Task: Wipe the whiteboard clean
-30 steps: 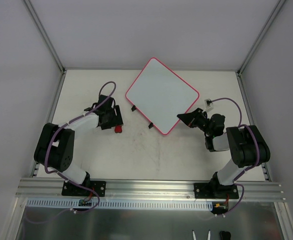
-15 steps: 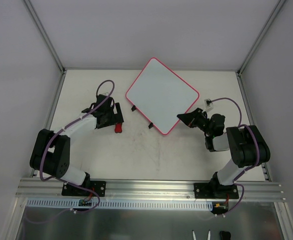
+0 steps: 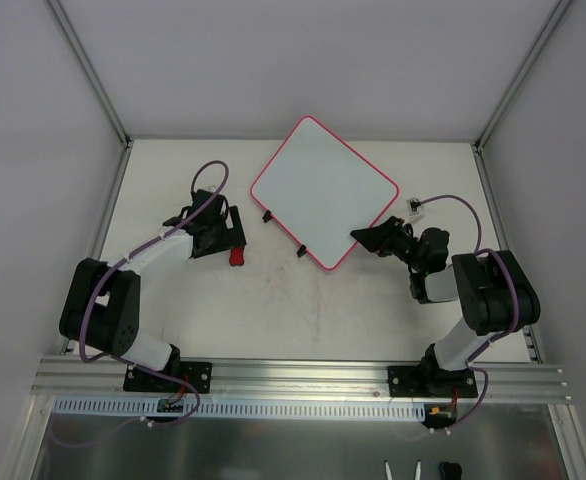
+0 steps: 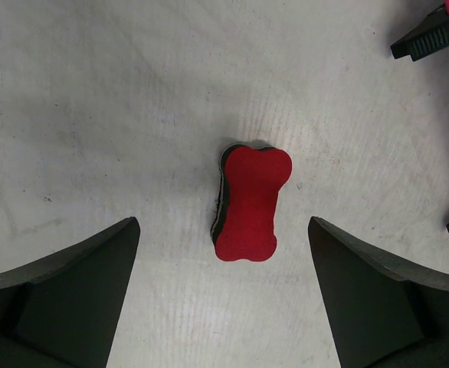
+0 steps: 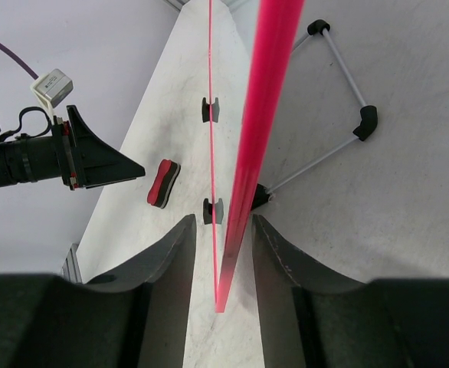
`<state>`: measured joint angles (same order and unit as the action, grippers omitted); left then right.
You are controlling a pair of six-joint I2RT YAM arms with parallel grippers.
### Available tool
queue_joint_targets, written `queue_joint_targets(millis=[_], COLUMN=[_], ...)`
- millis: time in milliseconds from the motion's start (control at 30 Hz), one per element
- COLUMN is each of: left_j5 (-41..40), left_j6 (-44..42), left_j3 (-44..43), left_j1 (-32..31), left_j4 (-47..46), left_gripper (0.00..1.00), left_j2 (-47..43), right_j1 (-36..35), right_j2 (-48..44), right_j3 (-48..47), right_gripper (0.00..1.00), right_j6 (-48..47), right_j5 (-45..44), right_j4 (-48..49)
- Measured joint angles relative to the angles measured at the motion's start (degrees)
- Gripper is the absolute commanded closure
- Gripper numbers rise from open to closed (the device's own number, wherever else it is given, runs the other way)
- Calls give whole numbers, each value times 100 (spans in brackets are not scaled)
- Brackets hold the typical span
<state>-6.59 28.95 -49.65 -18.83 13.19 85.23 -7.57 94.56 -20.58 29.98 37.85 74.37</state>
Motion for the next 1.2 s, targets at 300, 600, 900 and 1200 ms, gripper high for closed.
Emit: queue_joint_targets(millis=[300,600,900,1200], left_j5=[-7,-122,-164,-452], left_j6=[2,7,24,70], left_j3=[35,151,605,1408], left_j1=[0,-35,-63,-111], left_j4=[0,2,-120,-306], left_gripper=[5,1,1,1], left_j2=[-98,-466,-1333,-3150], right_j1=[151,352,682,697], right_j2=[-68,-562,-1475,-3248], right_j3=[15,382,1001,1226], right_gripper=[37,1,1,1], right_j6=[37,24,46,-4], right_j5=[17,-4,-90,-352], right_j4=[-4,-7,-24,-739])
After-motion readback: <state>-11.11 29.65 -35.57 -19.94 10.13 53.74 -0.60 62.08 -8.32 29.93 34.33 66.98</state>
